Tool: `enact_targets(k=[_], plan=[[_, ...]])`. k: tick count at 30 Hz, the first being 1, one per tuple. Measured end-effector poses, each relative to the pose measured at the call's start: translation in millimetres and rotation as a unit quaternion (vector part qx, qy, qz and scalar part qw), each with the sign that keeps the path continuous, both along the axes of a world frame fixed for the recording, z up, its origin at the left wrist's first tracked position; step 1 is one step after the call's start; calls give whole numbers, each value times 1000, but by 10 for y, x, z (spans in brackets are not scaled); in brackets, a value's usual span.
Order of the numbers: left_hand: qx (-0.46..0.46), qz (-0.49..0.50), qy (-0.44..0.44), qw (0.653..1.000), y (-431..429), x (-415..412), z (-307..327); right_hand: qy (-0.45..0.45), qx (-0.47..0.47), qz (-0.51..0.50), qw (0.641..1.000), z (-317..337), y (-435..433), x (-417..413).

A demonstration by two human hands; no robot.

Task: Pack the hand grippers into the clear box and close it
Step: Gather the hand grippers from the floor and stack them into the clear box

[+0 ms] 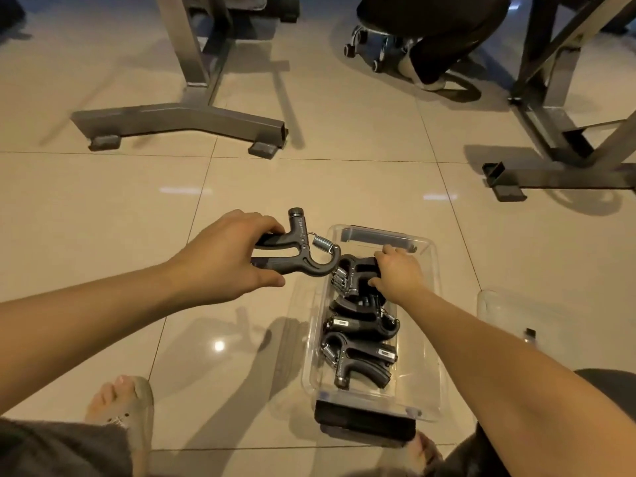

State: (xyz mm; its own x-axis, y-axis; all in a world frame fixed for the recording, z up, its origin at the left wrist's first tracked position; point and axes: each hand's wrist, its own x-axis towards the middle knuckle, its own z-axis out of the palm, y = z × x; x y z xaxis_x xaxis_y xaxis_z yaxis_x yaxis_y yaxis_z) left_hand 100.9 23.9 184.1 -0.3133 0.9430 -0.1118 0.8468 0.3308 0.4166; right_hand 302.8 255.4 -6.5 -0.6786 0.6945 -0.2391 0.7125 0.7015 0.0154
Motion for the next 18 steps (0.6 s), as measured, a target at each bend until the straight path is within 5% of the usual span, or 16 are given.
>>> enact_targets(k=[12,16,18], plan=[[-19,-11,10,1000,132,-59,-46,-44,73,6,996,-5,-66,-99],[-7,-16,20,1000,91,-37,51,77,18,-41,996,427,-53,-301],[1,-17,25,1000,50,-20,99,186,-104,-82,974,795,-99,-459]])
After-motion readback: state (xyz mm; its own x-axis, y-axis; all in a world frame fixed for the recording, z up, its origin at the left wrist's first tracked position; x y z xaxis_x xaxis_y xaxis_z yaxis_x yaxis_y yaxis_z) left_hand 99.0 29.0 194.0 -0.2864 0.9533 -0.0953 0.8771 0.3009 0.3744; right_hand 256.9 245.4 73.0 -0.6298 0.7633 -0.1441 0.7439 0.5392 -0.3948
